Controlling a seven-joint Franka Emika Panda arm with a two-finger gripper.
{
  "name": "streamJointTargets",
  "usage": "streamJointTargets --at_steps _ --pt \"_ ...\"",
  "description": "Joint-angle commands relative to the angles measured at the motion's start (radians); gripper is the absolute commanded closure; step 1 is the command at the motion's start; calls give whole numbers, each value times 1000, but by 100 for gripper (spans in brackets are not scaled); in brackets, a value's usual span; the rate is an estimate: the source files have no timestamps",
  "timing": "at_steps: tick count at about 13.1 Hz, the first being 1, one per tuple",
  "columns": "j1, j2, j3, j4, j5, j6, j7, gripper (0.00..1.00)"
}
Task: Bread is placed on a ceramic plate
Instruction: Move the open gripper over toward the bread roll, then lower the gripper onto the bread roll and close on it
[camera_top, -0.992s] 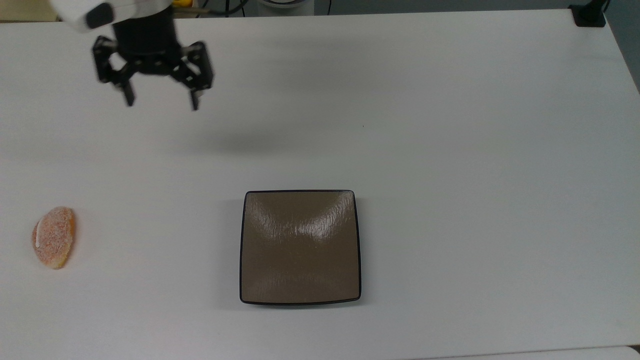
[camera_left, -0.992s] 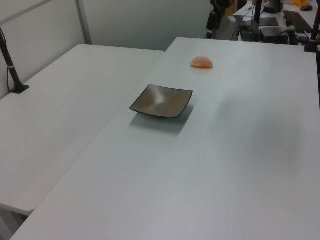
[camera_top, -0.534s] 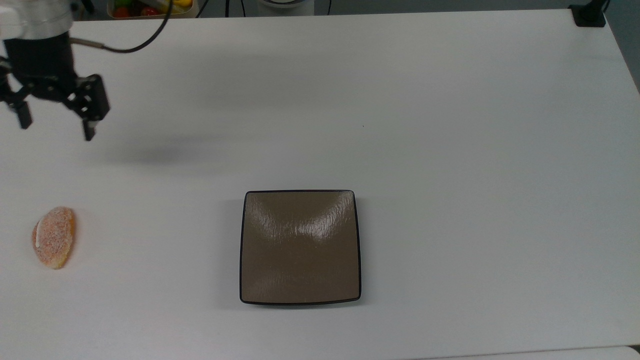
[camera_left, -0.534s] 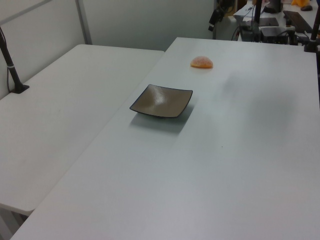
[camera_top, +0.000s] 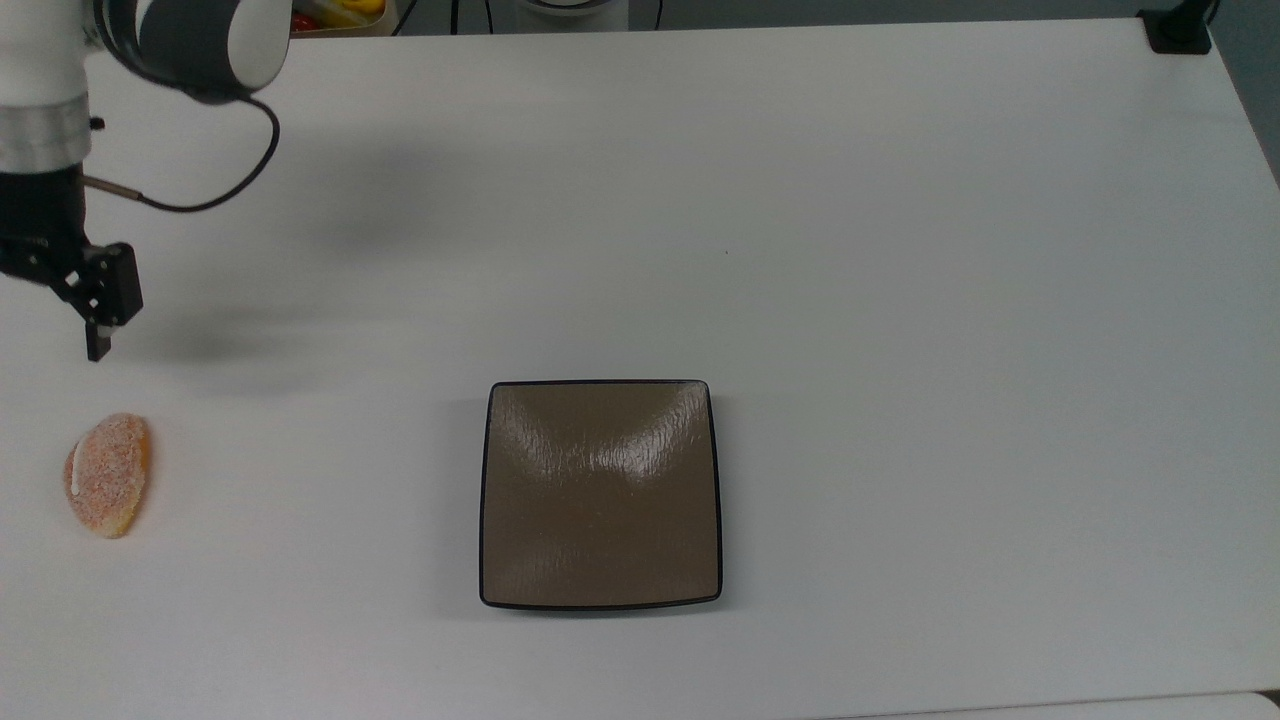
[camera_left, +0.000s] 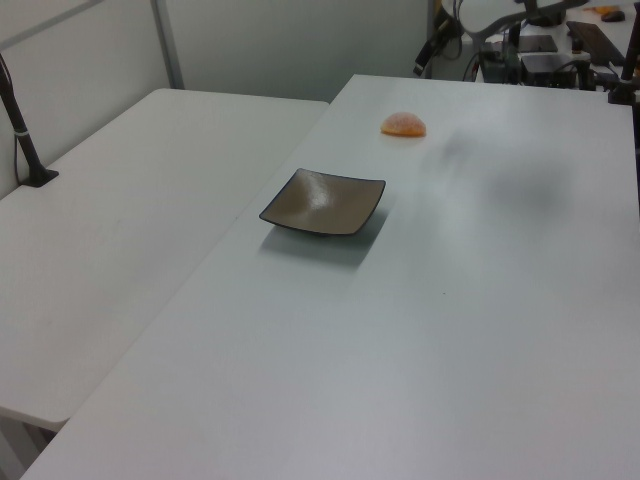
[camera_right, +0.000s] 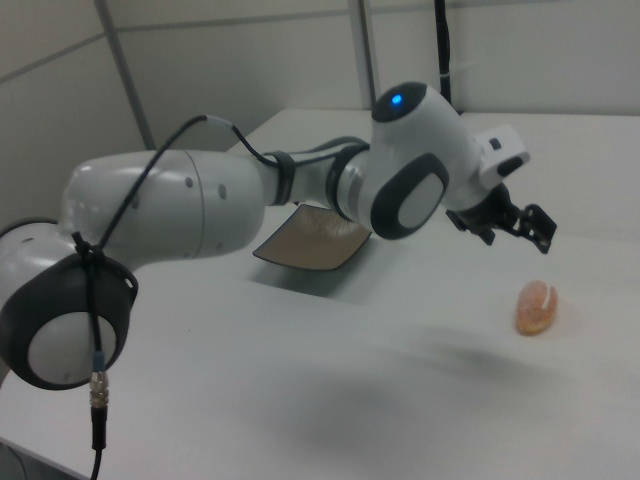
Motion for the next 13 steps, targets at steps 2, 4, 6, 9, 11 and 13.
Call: streamJointTargets --at_steps 2,4,6,9,11,13 --pt "-36 153 3 33 -4 205 -41 0" --pt "-47 181 10 35 -1 222 -41 0" --pt "-56 203 27 38 2 223 -42 0" --pt "-58 246 49 39 10 303 -38 0" --pt "-76 253 88 56 19 303 -35 0" --pt "-90 273 124 68 19 305 -36 0"
